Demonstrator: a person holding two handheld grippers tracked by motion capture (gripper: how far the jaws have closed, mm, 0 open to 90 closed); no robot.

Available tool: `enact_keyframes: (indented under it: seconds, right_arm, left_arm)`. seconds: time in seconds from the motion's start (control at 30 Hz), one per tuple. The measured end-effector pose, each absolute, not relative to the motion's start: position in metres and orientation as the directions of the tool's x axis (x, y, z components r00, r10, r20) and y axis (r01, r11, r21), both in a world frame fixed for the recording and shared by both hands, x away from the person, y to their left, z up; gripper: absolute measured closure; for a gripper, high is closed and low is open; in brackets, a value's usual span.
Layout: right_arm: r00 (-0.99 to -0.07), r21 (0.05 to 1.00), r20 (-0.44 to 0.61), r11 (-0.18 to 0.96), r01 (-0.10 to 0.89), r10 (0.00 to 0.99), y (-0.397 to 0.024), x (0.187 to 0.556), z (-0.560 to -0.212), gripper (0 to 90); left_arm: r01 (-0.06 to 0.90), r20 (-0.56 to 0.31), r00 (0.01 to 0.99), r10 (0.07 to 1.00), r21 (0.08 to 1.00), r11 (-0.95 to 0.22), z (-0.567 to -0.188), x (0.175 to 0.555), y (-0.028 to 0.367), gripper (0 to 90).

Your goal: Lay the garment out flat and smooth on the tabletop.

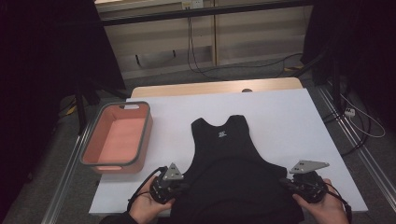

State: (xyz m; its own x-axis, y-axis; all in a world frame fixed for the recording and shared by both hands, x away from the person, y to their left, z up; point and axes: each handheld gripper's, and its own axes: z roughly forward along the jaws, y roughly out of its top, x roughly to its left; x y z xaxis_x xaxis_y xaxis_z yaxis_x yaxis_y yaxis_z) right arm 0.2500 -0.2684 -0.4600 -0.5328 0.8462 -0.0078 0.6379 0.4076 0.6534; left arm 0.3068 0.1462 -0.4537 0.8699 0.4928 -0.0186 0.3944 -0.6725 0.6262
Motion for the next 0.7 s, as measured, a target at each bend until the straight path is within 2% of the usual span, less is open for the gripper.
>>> enact_keyframes:
  seconds: [0.4,0.6,0.67,0.7]
  right_arm:
    - [-0.583,0.654,0.017,0.432,0.621,0.812,-0.263,0.235,-0.458,87.0]
    - [-0.585,0.681,0.019,0.418,0.602,0.811,-0.26,0.236,-0.456,66.8]
    - [-0.583,0.694,0.016,0.411,0.591,0.812,-0.26,0.237,-0.455,62.9]
    - [-0.581,0.703,0.01,0.408,0.583,0.814,-0.259,0.237,-0.454,61.1]
  left_arm:
    - [0.436,-0.075,0.86,0.504,0.621,-0.651,-0.451,0.289,0.166,90.0]
    - [0.445,-0.109,0.858,0.502,0.647,-0.619,-0.45,0.288,0.172,89.7]
    - [0.438,-0.103,0.861,0.499,0.647,-0.623,-0.451,0.289,0.171,88.0]
    - [0.44,-0.095,0.857,0.507,0.648,-0.622,-0.451,0.29,0.17,83.1]
